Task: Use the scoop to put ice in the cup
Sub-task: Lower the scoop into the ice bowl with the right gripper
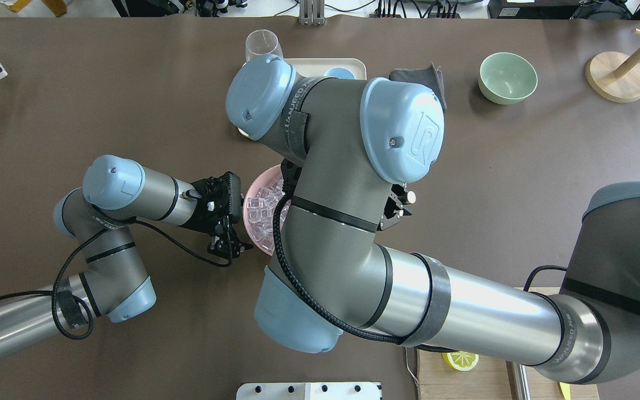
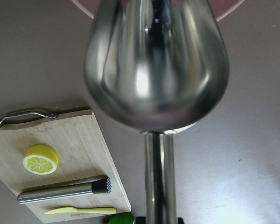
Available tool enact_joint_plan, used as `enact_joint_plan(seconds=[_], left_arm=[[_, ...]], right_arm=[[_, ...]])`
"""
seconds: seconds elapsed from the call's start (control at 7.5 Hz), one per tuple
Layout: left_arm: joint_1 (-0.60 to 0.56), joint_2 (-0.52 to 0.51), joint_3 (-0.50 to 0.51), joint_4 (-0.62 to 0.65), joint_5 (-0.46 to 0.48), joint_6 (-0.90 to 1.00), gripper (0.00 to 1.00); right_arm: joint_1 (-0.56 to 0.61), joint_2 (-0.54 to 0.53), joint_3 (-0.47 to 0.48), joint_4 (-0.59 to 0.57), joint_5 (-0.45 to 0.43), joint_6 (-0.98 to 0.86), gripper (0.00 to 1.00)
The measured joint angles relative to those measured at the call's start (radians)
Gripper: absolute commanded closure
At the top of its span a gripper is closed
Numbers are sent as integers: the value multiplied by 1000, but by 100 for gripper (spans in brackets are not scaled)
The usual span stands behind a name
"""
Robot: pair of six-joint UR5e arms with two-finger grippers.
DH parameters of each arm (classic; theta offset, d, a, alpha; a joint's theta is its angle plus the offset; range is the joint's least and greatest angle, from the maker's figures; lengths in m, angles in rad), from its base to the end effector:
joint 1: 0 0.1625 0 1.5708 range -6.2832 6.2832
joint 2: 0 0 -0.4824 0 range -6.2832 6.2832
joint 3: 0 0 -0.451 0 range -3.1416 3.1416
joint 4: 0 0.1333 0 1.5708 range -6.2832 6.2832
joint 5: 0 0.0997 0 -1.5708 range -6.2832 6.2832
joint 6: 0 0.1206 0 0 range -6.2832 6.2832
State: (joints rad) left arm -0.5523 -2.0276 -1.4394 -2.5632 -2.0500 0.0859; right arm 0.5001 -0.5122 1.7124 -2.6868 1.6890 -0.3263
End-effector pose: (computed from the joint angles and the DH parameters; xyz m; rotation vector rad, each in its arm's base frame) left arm 0.6136 -0.4694 0.3815 1.0456 1.0178 1.2321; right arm -0.5513 -0.4369 0.0895 0.0384 -0.1528 -1.3994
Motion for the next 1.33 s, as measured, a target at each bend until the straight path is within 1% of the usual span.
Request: enact_joint_plan(seconds=[0.53, 0.93, 1.33], left_arm=[[-2, 5, 0, -6, -2, 1, 1], [-3, 8, -1, -9, -1, 2, 1], [-3, 8, -1, -9, -1, 2, 1]], right_arm=[[-19, 12, -54, -2, -48, 1, 100], [-31, 42, -129, 2, -65, 5, 100], [-51, 60, -177, 27, -79, 17, 100]])
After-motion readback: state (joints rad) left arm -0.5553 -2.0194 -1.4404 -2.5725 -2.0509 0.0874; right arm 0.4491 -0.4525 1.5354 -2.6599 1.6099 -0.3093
